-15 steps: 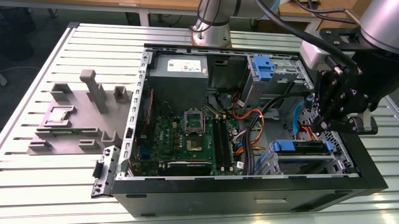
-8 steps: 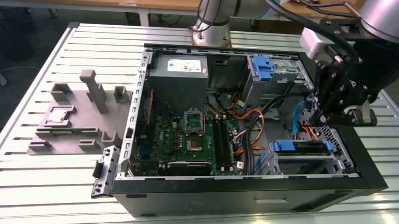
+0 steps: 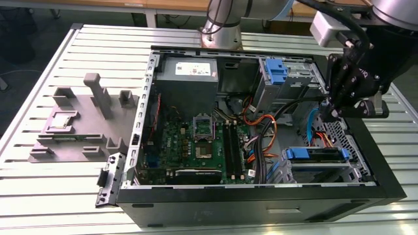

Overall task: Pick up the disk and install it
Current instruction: 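Insert the second disk wire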

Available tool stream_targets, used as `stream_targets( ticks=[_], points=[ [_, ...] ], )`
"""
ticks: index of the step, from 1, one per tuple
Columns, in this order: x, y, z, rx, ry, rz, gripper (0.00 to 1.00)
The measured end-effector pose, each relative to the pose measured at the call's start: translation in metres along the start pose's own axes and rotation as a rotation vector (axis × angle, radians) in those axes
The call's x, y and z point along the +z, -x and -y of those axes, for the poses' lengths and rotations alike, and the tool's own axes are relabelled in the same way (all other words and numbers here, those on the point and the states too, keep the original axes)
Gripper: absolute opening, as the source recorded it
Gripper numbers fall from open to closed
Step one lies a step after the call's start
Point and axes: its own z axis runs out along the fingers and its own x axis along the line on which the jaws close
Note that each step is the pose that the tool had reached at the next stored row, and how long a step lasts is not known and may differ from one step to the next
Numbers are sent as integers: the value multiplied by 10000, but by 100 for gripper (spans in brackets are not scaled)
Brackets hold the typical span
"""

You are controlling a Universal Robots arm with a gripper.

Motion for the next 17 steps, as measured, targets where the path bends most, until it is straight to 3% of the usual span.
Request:
stream_targets(
  ticks=[11,17],
  points=[
    [-29,19,3,-2,17,-12,10],
    [-37,43,17,-3,108,-18,10]
  ],
)
